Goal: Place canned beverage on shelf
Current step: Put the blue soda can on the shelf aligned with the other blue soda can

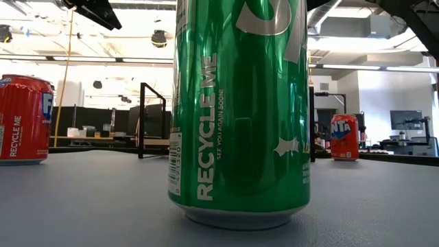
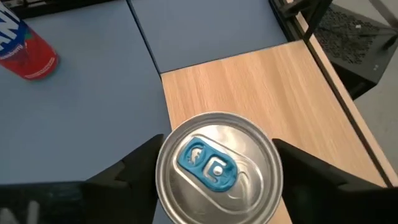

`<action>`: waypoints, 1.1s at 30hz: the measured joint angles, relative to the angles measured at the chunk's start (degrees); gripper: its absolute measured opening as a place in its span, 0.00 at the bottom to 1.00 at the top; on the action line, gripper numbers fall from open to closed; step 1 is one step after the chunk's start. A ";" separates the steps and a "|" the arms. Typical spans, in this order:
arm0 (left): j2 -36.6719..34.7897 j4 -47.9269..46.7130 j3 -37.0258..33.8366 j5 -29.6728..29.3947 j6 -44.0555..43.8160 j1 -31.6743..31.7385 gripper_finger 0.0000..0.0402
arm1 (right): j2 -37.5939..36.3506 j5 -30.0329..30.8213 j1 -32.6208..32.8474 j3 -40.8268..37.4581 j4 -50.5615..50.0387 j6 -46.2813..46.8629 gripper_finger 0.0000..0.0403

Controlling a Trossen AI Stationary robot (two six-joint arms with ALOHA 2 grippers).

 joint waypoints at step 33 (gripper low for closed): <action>0.00 0.02 0.02 0.88 -0.15 0.00 0.69 | -13.82 -0.02 -0.52 -0.12 -18.11 -2.53 0.48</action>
